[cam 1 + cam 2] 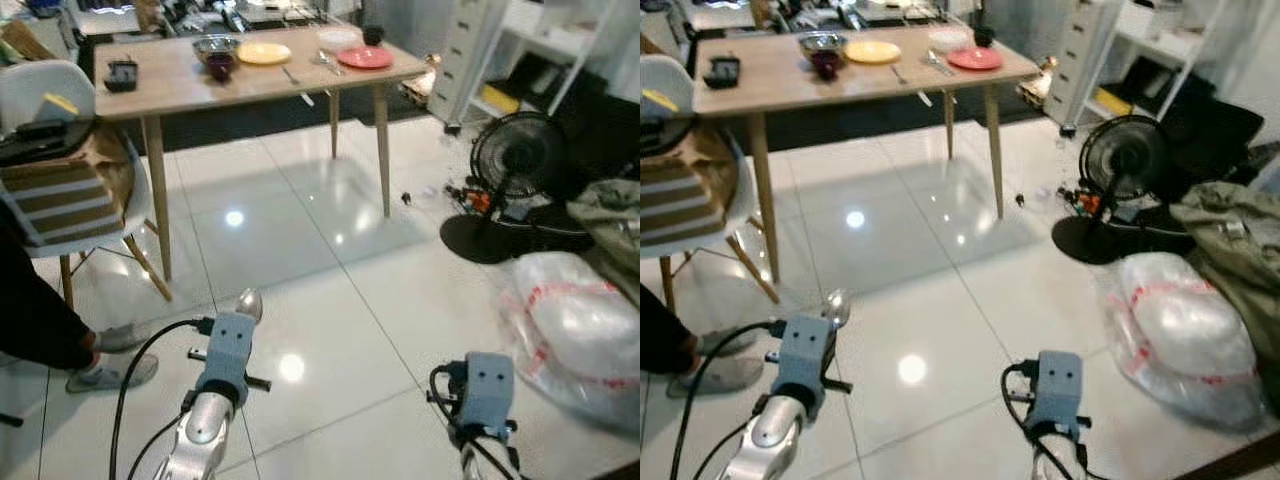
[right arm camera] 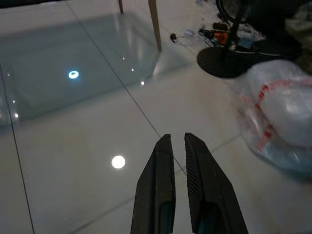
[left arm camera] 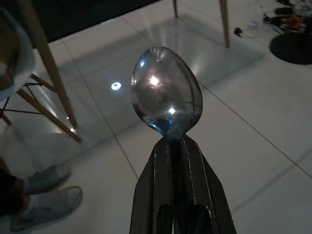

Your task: Setting the table

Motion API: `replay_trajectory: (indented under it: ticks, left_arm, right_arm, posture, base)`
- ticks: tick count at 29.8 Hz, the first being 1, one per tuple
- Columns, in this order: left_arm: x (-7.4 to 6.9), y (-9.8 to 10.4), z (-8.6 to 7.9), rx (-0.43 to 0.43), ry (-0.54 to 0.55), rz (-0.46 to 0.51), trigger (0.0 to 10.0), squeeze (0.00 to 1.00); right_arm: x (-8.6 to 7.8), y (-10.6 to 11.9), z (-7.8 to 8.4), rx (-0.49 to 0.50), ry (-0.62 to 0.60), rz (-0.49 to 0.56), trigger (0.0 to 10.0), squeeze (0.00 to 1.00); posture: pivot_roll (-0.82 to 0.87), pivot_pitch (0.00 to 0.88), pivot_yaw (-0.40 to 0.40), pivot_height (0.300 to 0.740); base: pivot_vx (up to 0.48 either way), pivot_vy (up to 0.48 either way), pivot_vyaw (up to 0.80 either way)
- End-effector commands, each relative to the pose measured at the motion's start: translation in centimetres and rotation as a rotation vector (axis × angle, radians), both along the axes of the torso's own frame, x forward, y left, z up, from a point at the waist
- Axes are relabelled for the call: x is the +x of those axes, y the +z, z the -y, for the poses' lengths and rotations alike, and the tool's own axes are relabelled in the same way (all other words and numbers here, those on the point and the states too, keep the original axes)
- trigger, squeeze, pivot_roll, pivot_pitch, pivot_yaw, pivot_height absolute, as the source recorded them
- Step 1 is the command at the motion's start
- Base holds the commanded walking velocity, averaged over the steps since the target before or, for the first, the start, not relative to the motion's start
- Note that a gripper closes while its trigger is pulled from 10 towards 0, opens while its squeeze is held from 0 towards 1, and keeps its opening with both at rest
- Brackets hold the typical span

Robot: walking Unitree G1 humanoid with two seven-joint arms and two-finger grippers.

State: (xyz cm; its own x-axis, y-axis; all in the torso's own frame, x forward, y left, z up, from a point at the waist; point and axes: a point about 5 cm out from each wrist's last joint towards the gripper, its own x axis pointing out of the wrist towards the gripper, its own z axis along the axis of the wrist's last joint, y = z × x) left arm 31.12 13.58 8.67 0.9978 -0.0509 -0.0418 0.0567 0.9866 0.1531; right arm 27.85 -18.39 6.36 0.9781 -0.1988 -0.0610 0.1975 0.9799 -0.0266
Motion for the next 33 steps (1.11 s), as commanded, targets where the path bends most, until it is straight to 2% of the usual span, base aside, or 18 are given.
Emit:
replay_trajectory:
  ticks: [1,33]
  left_arm:
    - [-0.39,-0.60,-0.41,0.005,0.009,-0.020,10.0,0.04]
    - [-0.46,-0.52,-0.37,0.000,0.025,-0.011,10.0,0.05]
  right_arm:
    - [-0.57,-0.92,-0.33,0.006,0.008,-0.038,10.0,0.00]
    - [-0.31,-0.61,-0.42,-0.007,0.027,-0.036,10.0,0.00]
  posture:
    - [0.06,0.149,0.060,0.740]
    - [0.05,0.151,0.043,0.740]
  base:
    - [0.450,0.000,0.00]
    - [0.478,0.000,0.00]
